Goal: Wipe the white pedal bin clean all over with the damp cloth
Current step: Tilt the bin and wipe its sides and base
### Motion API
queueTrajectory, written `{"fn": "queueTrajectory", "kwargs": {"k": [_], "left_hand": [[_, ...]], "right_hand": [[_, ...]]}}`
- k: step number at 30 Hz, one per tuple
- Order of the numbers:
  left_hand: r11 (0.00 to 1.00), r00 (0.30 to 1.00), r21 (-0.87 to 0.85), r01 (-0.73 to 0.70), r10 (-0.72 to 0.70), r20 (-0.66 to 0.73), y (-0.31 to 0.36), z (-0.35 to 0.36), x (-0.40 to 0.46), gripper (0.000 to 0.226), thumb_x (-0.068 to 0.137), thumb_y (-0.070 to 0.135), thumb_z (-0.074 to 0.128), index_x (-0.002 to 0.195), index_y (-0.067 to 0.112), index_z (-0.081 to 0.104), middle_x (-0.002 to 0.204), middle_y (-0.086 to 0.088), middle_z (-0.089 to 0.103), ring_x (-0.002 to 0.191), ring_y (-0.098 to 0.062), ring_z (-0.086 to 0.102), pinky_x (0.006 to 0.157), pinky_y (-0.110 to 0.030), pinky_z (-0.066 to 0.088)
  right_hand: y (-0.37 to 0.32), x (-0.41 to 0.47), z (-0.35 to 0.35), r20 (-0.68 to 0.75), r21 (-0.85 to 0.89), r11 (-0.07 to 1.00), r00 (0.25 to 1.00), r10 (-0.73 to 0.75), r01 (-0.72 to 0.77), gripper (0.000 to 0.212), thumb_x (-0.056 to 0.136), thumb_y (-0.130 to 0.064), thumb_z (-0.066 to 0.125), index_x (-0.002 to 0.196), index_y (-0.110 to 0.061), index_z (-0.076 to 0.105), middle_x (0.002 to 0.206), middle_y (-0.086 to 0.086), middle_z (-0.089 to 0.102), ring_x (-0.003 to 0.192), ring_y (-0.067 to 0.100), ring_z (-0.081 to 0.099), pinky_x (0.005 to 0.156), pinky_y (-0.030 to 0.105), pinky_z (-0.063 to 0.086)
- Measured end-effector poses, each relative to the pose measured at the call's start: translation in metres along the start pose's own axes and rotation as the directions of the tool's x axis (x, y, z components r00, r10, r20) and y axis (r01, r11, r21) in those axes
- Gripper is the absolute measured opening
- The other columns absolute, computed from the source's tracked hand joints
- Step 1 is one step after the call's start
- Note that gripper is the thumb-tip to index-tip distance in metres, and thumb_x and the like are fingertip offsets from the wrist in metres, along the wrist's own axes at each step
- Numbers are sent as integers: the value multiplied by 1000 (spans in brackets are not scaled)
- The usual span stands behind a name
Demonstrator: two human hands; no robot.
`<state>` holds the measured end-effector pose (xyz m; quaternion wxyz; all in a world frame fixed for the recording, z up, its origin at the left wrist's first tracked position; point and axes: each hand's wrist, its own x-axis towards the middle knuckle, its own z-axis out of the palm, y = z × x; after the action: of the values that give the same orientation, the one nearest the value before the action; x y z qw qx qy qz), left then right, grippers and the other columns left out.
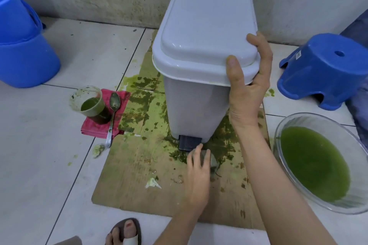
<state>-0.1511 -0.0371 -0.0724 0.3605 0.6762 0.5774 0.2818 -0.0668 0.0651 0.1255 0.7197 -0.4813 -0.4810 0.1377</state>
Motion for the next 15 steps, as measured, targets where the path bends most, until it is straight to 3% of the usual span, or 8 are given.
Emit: {"fn": "queueTrajectory", "kwargs": {"k": [3,4,7,9,12,15], "left_hand": [[951,970,212,-225,238,-38,8,-23,2,40,94,32,54,123,55,38,140,7,33,129,-19,37,103,-28,40],[927,940,222,-304,329,-86,11,-30,9,39,97,29,51,126,53,40,140,4,34,130,-18,35,107,-31,37],[777,800,446,-444,568,-194,0,-34,38,45,95,0,46,137,17,43,136,-12,37,128,-32,38,109,-44,35],[689,791,573,-444,602,-110,-19,-32,49,44,96,-2,34,135,14,47,137,-13,41,128,-34,38,109,-49,34],[591,815,648,-480,575,79,-44,-31,37,48,84,4,39,129,11,55,131,-10,55,122,-31,45,93,-50,48],[730,888,556,-397,458,33,-37,-42,32,41,87,19,41,124,13,58,119,-6,62,103,-27,59,83,-41,53]], "right_hand": [[0,0,-1,13,-2,1000,1000,14,-14,35,82,-28,61,115,-23,48,137,18,42,135,30,34,113,39,28],[-1,0,-1,14,-1,1000,1000,17,-17,35,82,-27,62,115,-24,48,137,19,41,134,31,34,113,40,28],[0,0,0,-5,-10,1000,1000,1,-1,35,82,-26,62,114,-25,48,133,14,44,134,30,35,113,34,28],[1,0,0,-8,-12,1000,1000,-1,0,34,82,-26,62,114,-27,48,131,9,44,134,28,35,112,30,28],[0,0,-1,-4,-2,1000,1000,24,-24,35,81,-29,62,113,-31,48,135,10,42,135,23,34,111,27,27],[-8,-1,-3,31,0,997,996,82,-82,37,81,-33,63,114,-34,47,143,13,37,136,16,32,110,22,26]]}}
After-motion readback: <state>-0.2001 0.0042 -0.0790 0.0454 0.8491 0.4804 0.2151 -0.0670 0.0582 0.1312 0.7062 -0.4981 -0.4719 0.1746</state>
